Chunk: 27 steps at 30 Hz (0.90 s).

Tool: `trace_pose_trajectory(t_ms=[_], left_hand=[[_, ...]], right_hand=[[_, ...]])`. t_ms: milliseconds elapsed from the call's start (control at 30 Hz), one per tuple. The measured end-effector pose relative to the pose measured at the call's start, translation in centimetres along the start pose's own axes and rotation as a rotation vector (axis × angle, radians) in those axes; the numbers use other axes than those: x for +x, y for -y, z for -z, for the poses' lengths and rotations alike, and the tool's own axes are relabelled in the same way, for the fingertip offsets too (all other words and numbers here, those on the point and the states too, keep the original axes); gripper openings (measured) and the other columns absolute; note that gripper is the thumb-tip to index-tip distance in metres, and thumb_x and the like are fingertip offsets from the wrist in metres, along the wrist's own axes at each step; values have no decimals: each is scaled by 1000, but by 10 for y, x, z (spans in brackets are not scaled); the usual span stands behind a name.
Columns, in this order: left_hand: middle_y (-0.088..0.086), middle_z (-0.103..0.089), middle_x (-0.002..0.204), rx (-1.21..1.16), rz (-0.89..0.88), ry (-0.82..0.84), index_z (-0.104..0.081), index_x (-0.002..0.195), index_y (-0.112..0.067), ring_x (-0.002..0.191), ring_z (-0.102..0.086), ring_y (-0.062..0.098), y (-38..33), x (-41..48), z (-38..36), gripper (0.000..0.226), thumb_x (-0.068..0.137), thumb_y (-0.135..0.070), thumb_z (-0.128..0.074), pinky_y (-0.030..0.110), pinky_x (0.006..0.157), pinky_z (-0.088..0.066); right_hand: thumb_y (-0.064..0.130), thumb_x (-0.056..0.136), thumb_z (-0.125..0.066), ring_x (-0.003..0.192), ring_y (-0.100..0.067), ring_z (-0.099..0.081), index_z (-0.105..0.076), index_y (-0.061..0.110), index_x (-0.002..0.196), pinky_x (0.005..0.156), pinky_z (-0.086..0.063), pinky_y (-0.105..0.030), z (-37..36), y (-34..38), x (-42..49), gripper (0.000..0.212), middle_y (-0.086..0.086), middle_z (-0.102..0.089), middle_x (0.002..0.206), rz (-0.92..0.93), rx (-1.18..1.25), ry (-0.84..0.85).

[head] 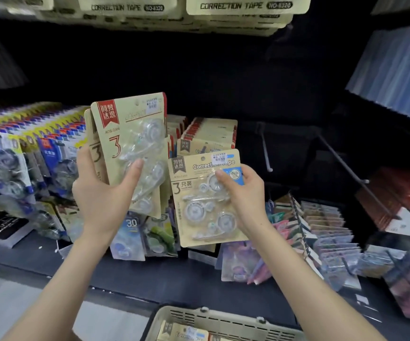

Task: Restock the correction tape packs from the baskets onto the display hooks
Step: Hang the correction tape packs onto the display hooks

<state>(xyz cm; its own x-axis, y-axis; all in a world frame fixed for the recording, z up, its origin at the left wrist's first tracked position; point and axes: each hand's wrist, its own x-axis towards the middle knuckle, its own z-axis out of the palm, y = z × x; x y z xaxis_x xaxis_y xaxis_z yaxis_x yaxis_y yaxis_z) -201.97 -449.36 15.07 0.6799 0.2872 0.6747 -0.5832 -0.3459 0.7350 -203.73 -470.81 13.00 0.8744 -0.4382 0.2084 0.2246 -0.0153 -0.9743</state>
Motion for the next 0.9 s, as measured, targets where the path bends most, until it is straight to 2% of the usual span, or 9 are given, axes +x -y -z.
trace_pose_trajectory(t_ms=[167, 367, 533, 667, 833, 900], left_hand=[[-29, -56, 112, -57, 35, -10, -48, 131, -11, 102, -57, -15, 5, 9, -1, 57, 84, -22, -77, 7, 90, -44], [-37, -57, 105, -40, 3, -14, -46, 125, -23, 102, -55, -17, 2, 15, 8, 53, 83, -20, -78, 6, 91, -43], [-27, -53, 111, -68, -17, -19, -47, 127, -14, 102, -55, -18, -2, 21, 11, 53, 84, -15, -76, 4, 90, -42], [-25, -56, 111, -90, -7, -26, -44, 120, -26, 102, -57, -15, -5, 21, 11, 50, 83, -15, -76, 7, 89, -44], [-32, -55, 104, -101, 25, -14, -49, 125, -17, 99, -55, -17, -4, 21, 15, 50, 83, -18, -76, 2, 85, -42], [-31, -55, 105, -102, 38, 17, -50, 125, -18, 100, -56, -15, -4, 23, 19, 51, 82, -18, -77, 4, 85, -43]], right_hand=[[18, 87, -73, 92, -19, -71, -70, 16, 98, 90, -55, -52, -4, 2, 1, 11, 0, -75, 96, -25, -28, 16], [17, 87, -73, 91, -17, -71, -71, 17, 95, 90, -56, -46, -7, 3, -2, 8, 1, -76, 94, -37, -42, 24], [20, 89, -72, 89, -15, -70, -68, 17, 96, 85, -56, -37, -14, -8, 4, 9, 2, -74, 93, -46, -46, -54], [22, 94, -65, 91, -16, -66, -64, 11, 104, 81, -52, -27, -22, -24, 22, 15, -4, -71, 102, -88, 33, -72], [26, 96, -63, 84, -10, -62, -61, 16, 98, 71, -49, -20, -30, -37, 44, 11, 3, -67, 96, -33, -75, -124], [29, 94, -65, 85, -12, -64, -63, 15, 97, 72, -51, -24, -28, -39, 46, 14, 4, -68, 94, -10, -155, -127]])
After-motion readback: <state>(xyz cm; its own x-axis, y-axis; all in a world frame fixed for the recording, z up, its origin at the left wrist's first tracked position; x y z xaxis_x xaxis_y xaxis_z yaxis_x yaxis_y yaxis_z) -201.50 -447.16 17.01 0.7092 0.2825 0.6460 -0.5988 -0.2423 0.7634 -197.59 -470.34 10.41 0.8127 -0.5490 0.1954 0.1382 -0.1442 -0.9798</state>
